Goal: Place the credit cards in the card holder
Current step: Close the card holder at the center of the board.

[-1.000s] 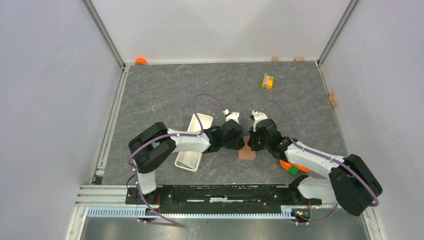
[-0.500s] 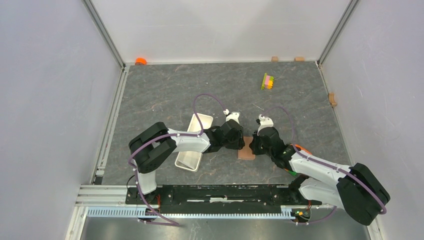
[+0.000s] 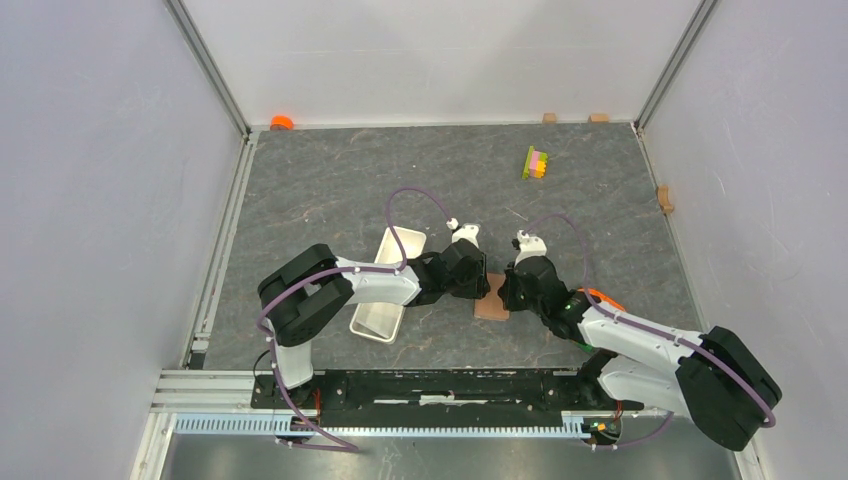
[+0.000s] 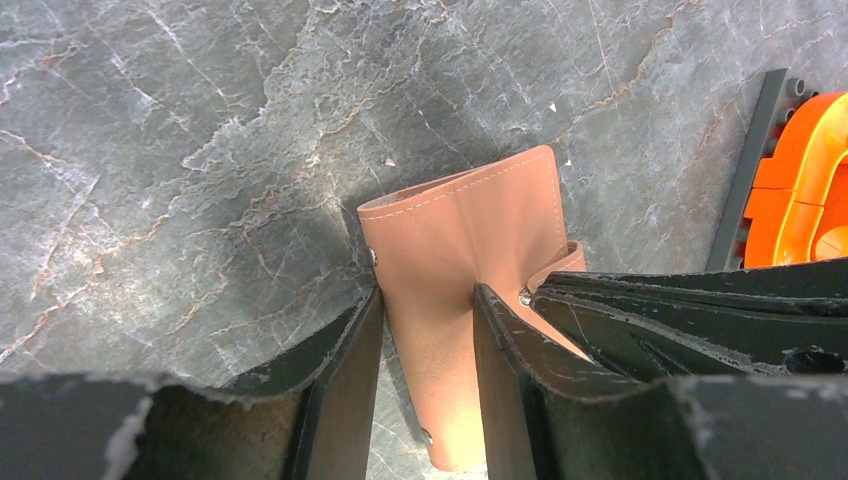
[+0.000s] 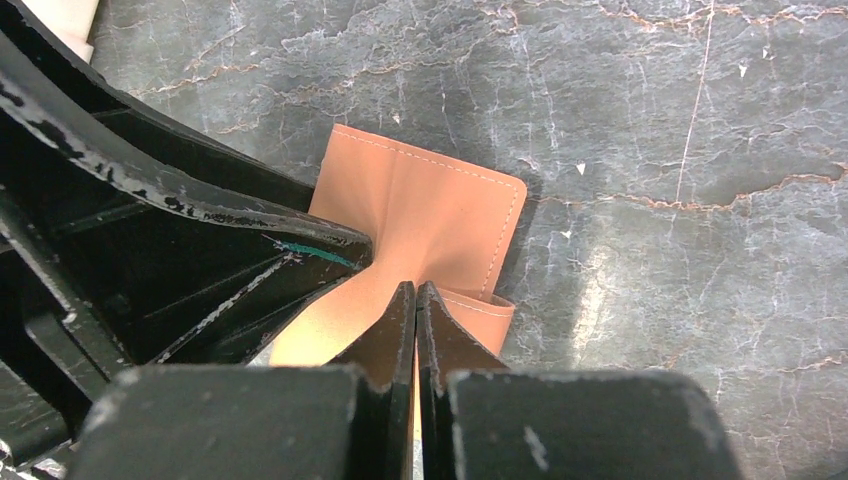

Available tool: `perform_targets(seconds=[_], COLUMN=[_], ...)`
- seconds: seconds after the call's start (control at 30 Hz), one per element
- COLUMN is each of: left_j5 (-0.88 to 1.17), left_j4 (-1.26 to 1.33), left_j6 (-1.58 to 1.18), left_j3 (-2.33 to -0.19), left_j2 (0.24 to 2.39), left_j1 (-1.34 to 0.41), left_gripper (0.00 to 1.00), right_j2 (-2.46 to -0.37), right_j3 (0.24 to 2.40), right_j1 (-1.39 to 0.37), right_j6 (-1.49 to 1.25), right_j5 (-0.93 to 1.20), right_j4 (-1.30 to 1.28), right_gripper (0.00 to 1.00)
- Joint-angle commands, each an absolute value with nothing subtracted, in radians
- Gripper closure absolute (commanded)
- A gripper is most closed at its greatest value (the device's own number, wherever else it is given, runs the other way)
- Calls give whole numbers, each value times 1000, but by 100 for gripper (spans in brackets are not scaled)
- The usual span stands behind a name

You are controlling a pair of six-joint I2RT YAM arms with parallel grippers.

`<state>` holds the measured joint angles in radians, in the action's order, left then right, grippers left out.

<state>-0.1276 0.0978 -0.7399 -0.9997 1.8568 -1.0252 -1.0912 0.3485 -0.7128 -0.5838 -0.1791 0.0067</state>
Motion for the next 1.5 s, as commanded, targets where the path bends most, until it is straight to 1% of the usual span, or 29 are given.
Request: perform_targets(seconds=[0.0,0.37,0.67,1.03,1.47], left_j5=[-121,-121,-122,-123,-123], left_j4=[28,34,34,35,35], left_j6=[-727,-733,-735,-738,-736], left_j3=[-959,-949,-946,-948,-947], left_j2=[1917,1916,1915,1918,1916], left_j1=[-1029,-1029,-1029,-1029,-1029], left_gripper=[54,55,55,55,55], right_j2=[-1085,-1088,-1042,-1089,-1093], right_j3=[344,335,326,322,296], right_j1=[-732,-757,-765,-781,-813], right_j6=[-607,-621,-631,-640,-668], right_j5=[-207,-259,-338,-300,-319], right_j4=[13,68,63,104,139], right_gripper=[100,100,100,100,100])
